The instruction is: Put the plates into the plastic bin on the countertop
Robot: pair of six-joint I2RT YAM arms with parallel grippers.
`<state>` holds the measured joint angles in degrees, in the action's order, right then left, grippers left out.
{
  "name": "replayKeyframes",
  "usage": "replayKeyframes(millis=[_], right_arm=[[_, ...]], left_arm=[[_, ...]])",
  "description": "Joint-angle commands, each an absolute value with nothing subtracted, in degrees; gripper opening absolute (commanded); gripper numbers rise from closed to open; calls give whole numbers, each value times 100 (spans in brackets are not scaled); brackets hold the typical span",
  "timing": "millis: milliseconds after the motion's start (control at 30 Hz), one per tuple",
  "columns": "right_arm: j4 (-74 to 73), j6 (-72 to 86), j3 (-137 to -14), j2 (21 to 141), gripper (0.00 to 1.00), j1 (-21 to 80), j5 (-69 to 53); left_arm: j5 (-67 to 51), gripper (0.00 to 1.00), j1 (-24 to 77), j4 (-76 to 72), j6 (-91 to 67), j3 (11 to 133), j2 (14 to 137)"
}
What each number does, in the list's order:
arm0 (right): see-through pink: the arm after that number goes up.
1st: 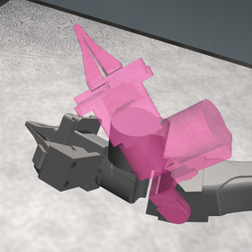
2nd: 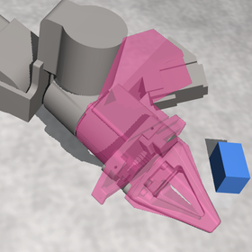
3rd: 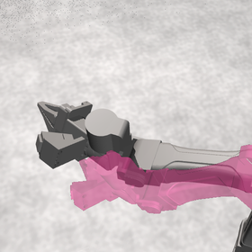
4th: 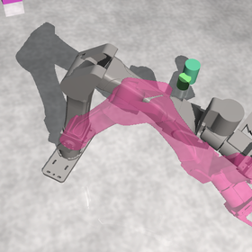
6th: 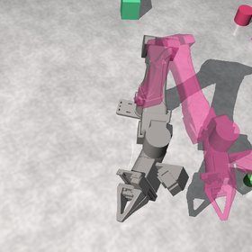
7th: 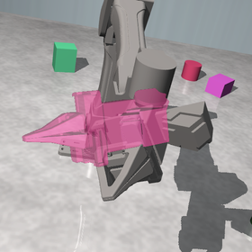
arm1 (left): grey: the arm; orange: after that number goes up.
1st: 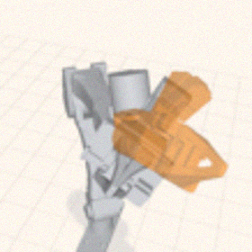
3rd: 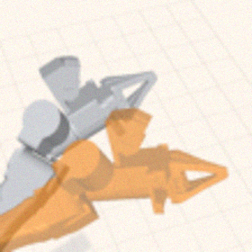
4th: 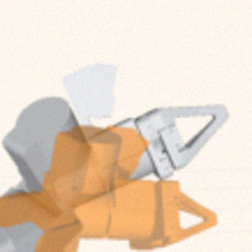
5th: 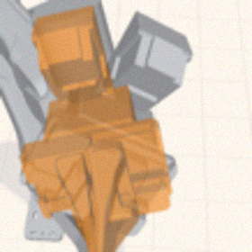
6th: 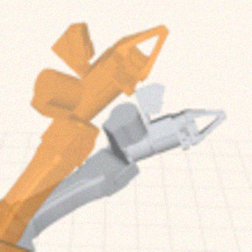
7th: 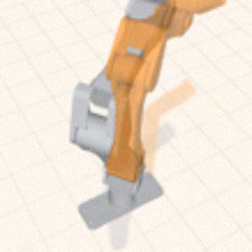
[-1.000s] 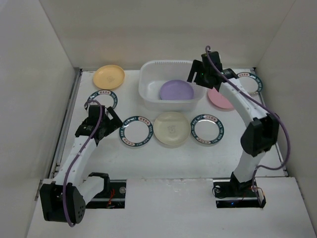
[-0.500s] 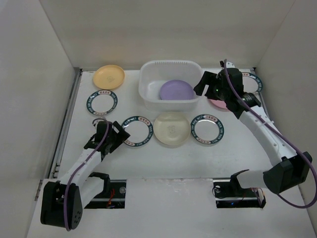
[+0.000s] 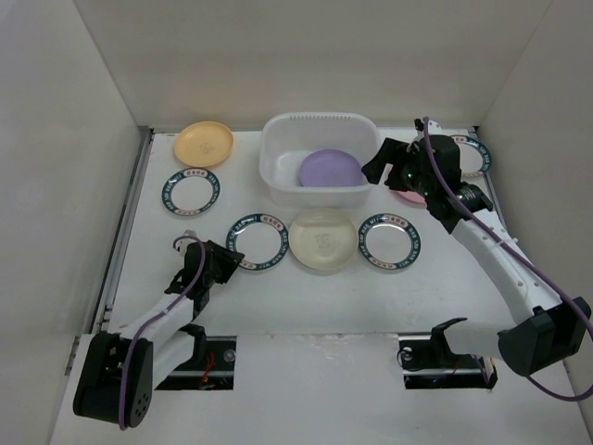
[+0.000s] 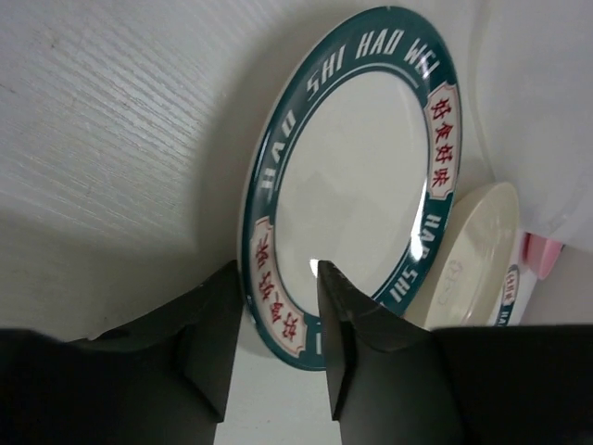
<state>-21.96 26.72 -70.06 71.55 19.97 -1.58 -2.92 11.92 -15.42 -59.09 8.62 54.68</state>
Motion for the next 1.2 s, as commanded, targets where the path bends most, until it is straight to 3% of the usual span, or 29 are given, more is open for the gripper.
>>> replayKeyframes(millis=[0,133,200,500,667,900,1167], right_arm=[[-1811,2566,-6926,6961,86,2034,-246],[-1758,2575,-6821,6926,86,2034,-246],[-1758,2601,-6803,6917,86,2034,-255],[-1696,2645,-6820,6961,86,2017,-334],[-1670,2680,-6855,7049,86,2026,-334],[-2153,2935,-6689,6970,86,1912,-185],[-2698,2997,-5793,6066,87,1481,132]], left_arm=[[-325,30,1279,-1766,-6284,528,5791],[-351,10,1270,-1811,-6389,527,5836],[-369,6,1296,-1636,-6486,580,5618],[87,1,1261,797,-6513,1264,3123],[491,0,1182,1826,-6215,2177,2567],[572,1,1024,1846,-5178,4250,3680],[-236,2,989,160,-4597,6247,5771]])
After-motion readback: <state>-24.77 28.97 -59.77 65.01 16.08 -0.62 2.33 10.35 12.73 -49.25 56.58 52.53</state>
